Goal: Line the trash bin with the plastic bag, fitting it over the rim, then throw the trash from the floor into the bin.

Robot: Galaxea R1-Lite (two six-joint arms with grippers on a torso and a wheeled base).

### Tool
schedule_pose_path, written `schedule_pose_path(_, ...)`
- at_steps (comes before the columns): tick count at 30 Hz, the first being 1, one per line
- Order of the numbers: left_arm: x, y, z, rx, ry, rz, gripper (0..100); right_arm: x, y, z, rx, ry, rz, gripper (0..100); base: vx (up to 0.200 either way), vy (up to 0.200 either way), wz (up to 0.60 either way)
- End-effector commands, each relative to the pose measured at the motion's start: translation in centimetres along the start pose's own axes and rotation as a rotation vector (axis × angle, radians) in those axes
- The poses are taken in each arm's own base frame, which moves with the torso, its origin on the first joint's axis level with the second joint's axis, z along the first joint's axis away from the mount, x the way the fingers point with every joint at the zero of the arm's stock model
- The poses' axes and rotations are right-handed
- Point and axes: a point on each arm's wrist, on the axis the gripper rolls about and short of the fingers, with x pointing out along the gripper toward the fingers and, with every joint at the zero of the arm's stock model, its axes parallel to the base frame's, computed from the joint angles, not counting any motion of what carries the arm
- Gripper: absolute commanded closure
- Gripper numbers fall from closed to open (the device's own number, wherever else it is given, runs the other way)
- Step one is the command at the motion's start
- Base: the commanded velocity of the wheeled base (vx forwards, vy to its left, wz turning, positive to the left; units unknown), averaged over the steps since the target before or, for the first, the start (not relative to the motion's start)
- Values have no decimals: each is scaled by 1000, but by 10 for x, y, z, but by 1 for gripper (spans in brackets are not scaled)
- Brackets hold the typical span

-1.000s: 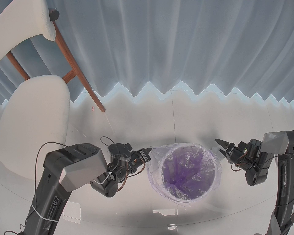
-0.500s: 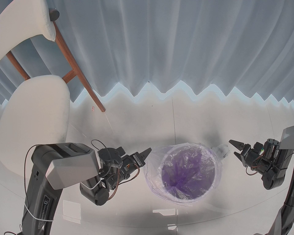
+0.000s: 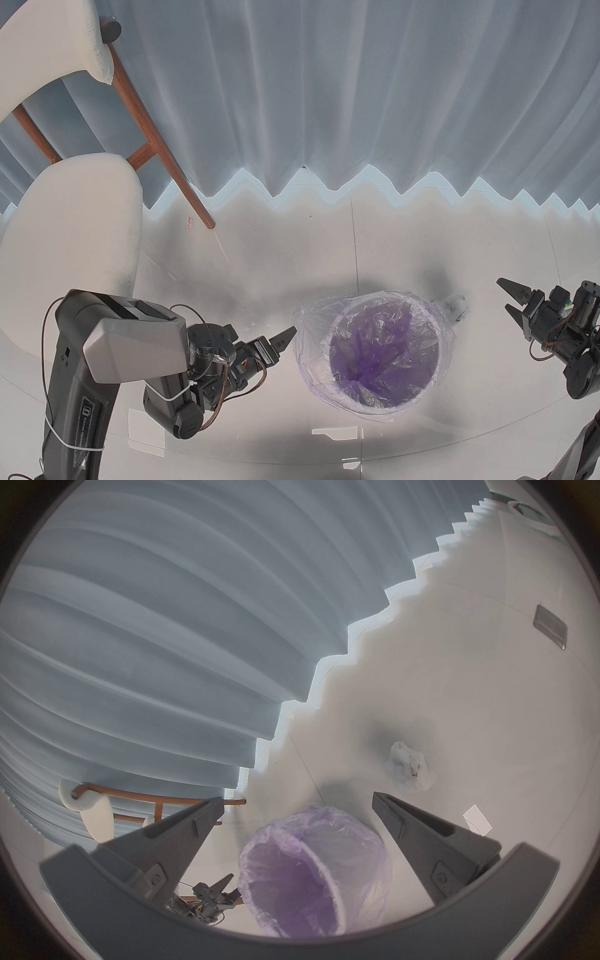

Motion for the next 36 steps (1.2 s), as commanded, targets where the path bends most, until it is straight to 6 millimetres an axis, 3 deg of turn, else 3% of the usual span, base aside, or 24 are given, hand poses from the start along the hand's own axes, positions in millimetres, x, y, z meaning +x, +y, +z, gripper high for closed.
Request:
schedule_pose_path(1,-17,-12,-8,29,48,-2,0,-29,21,2,-39,-53,38,0,0,0,0)
schedule_pose_path(5,-7,-13,-16,48,59,-25,0,-32,23,1,-63,-58,42,0,0,0,0)
schedule_pose_path(8,1,-1,-27,85,82,-6,0,-32,23,1,-72,-59,41,0,0,0,0)
schedule_pose_path(11,15,24,-44,152,110,33,0,-32,24,2,-81,-61,44,0,0,0,0)
schedule_pose_path(24,82,11,-21,240,155,109,0,-26,19,3,-78,-54,35,0,0,0,0)
schedule_pose_path(31,90,7,-18,247,161,151,0,-26,19,3,-78,-56,33,0,0,0,0)
schedule_pose_path(36,72,0,-9,245,112,136,0,-28,17,5,-82,-65,25,0,0,0,0)
